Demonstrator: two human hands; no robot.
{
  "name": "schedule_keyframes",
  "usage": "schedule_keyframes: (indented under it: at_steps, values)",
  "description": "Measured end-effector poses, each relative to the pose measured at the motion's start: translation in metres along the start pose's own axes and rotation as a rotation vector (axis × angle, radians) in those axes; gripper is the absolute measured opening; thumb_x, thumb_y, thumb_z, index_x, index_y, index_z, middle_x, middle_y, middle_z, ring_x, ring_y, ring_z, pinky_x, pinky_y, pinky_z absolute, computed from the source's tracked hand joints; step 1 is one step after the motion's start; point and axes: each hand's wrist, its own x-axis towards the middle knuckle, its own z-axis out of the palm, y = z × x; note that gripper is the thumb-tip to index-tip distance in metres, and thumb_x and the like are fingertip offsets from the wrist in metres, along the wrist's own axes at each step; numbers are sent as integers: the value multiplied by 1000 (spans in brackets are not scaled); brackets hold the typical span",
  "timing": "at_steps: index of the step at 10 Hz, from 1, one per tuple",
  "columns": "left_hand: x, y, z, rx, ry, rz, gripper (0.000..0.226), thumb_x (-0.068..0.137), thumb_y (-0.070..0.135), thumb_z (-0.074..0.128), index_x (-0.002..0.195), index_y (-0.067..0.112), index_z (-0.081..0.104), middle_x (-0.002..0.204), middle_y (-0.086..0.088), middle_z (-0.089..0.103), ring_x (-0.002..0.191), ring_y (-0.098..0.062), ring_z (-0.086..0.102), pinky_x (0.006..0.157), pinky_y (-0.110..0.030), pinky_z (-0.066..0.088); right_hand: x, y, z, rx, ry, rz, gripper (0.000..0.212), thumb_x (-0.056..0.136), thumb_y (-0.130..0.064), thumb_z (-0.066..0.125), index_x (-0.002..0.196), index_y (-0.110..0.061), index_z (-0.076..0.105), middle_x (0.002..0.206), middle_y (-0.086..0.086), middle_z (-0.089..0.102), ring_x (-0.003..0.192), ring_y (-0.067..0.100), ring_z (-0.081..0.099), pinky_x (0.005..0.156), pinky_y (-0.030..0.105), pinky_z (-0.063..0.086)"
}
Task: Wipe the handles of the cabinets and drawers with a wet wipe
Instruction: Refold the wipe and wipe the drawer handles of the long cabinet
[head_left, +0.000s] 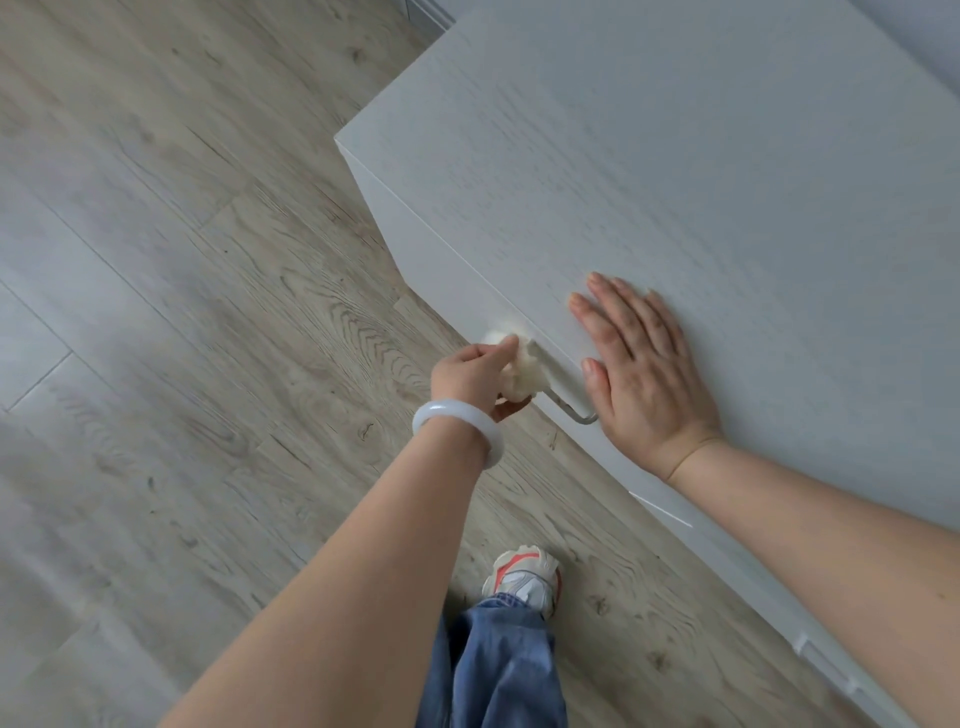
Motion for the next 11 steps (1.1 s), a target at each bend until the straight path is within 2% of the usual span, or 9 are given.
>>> schedule_keyframes:
  at_steps: [1, 2, 3, 4, 5, 7, 8, 9, 11]
  values:
    - [4, -2, 6, 87, 0, 75, 20, 79, 11, 78, 80, 10, 57, 75, -10, 64, 61, -22, 62, 62, -31, 59, 0, 0, 0, -4, 2, 4, 53, 97, -25, 35, 148, -10, 35, 157, 10, 28, 146, 24, 23, 120, 47, 17]
    - [10, -7, 9, 261, 14, 221, 19, 80, 14, 78, 84, 12, 60, 73, -3, 63, 58, -16, 63, 63, -30, 58, 0, 0, 0, -6, 7, 4, 54, 97, -25, 36, 148, -9, 36, 157, 9, 28, 146, 24, 24, 120, 47, 17]
    - [9, -18, 7, 262, 26, 255, 13, 80, 24, 78, 85, 16, 68, 69, 2, 66, 63, -12, 66, 73, -30, 59, 0, 0, 0, -5, 8, 3, 54, 96, -25, 36, 148, -10, 35, 157, 10, 28, 146, 25, 24, 120, 47, 17]
    - [4, -36, 11, 90, 66, 98, 17, 78, 27, 79, 82, 13, 70, 59, 6, 68, 57, -8, 65, 75, -27, 57, 1, 0, 0, -9, -3, 6, 54, 97, -26, 35, 148, -10, 35, 158, 10, 27, 146, 25, 23, 119, 48, 17]
    - [-2, -47, 18, -18, 14, -40, 16, 76, 20, 80, 74, 10, 67, 54, 5, 66, 53, -9, 63, 74, -25, 56, 1, 0, 1, -2, -7, 8, 55, 96, -27, 35, 148, -10, 35, 158, 10, 27, 146, 25, 23, 119, 48, 18]
    - [13, -18, 9, 199, -48, 60, 22, 73, 20, 83, 59, 14, 67, 62, -3, 69, 66, -17, 65, 88, -35, 57, 0, 1, 0, -4, -1, 1, 54, 97, -26, 34, 148, -9, 35, 157, 10, 27, 146, 25, 23, 119, 48, 18]
    - [13, -16, 5, 184, -76, 102, 15, 74, 17, 82, 68, 10, 71, 69, -6, 70, 71, -18, 65, 86, -33, 58, 0, 0, -1, -3, -6, 6, 54, 98, -27, 33, 148, -10, 34, 157, 10, 27, 146, 25, 23, 119, 47, 17]
    - [12, -24, 5, 33, -64, 90, 18, 77, 15, 79, 86, 3, 70, 73, -5, 69, 65, -12, 64, 77, -23, 57, 0, 0, 0, 6, 4, 10, 54, 97, -27, 33, 148, -10, 35, 157, 10, 28, 146, 25, 24, 119, 47, 17]
    - [-7, -72, 31, 109, -102, 13, 15, 79, 14, 77, 70, 8, 66, 53, 3, 63, 48, -6, 56, 60, -23, 47, 0, 0, 1, 3, 6, 13, 55, 95, -26, 37, 147, -10, 36, 157, 10, 29, 145, 27, 26, 118, 48, 20]
